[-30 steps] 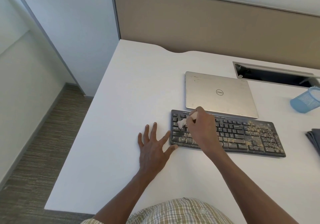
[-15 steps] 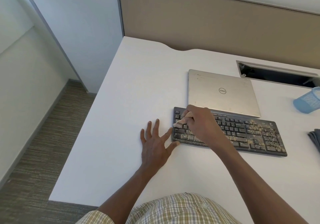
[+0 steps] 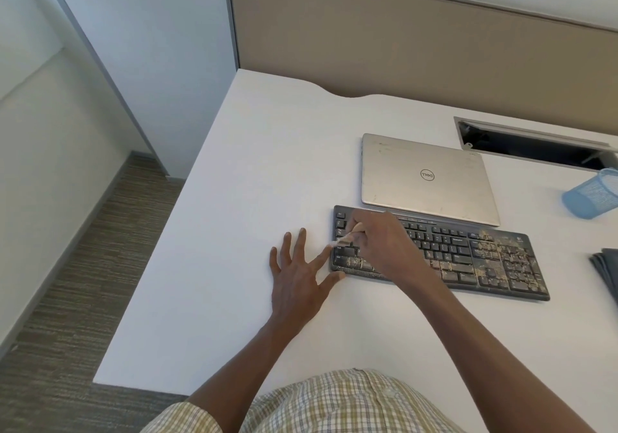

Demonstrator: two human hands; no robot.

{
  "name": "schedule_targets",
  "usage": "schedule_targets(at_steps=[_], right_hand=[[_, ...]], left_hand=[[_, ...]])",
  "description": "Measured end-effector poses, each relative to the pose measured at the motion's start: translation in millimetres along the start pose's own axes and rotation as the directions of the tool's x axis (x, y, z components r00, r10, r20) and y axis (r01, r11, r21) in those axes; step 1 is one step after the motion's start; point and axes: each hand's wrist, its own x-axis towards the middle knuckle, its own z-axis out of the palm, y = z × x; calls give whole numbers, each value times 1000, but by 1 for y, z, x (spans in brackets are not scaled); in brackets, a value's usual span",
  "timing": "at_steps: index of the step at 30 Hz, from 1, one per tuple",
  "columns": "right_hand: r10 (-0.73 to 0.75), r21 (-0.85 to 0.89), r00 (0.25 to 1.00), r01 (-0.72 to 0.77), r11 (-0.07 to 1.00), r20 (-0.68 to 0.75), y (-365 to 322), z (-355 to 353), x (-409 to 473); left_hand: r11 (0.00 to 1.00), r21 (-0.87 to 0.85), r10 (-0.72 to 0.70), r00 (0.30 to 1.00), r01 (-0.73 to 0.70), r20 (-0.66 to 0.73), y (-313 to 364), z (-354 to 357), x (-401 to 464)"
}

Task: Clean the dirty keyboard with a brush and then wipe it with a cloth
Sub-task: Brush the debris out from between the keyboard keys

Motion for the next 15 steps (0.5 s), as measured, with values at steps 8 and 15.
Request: schedule_targets(at_steps=[8,15], right_hand=[[46,48,997,-43,998,-61,-1,-9,-3],[152,-21,987,-153,988,-50,15,-13,-17]], left_hand=[[1000,-10,2,1000,-2,-18,0,1,0],[1000,-14,-2,1000,1,-13,-2,4,0]])
